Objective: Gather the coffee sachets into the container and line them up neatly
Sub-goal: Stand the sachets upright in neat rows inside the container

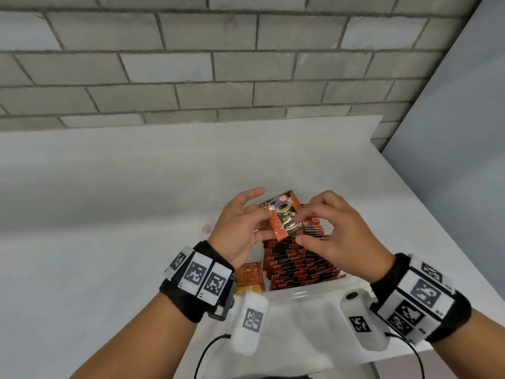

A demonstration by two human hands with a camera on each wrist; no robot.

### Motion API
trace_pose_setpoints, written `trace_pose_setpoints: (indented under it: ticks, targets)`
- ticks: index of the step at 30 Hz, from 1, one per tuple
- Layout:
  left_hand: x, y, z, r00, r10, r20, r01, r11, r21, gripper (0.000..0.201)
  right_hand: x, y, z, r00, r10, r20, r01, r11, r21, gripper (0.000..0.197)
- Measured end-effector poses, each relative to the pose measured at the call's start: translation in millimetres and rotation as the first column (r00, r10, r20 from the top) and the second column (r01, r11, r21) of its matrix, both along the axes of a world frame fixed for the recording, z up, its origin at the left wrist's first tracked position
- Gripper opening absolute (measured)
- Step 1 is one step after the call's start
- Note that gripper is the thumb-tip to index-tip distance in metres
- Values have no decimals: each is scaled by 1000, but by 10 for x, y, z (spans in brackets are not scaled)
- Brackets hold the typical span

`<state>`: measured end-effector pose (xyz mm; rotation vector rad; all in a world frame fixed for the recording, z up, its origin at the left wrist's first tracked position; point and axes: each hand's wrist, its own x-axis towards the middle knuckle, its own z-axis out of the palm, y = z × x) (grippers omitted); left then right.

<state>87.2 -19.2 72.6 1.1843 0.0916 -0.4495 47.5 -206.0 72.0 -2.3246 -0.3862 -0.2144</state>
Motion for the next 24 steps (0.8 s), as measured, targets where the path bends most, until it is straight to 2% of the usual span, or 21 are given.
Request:
trace_pose_setpoints:
  ticks: [3,6,8,10,12,14,17,21,24]
  targets:
    - [4,-42,2,999,22,29,-22,1000,-2,38,-12,3,51,971,-97,-218,150,960,238,46]
    - [-50,-124,17,1000,-3,11,3,1000,5,31,2,40,57,912,-78,-402,261,867,424,29]
    - [-86,-214,30,999,-43,-13,43,998,53,28,-9,47,68,912,-60,-406,283,808,517,11]
    - [-102,-292,62,995,-93,-30,96,987,131,24,-14,-11,88,925,-116,-362,304,796,523,11]
    - [-113,-315,96,994,-100,-55,109,973,201,15,-18,-146,99,932,-180,-316,313,839,446,12]
    - [-133,-268,157,993,-73,-97,95,967,238,4,-30,-317,109,941,-160,-299,251,922,297,12]
    - [-122,-171,103,974,-6,-226,67,963,261,26,-74,-510,116,932,-64,-357,69,998,1,16]
    - [-143,-141,36,917,3,-398,87,974,207,17,-110,-550,88,894,36,-447,-144,967,-211,19]
    - [-179,-185,50,896,-27,-443,113,979,169,20,-101,-528,26,861,84,-502,-266,916,-302,24]
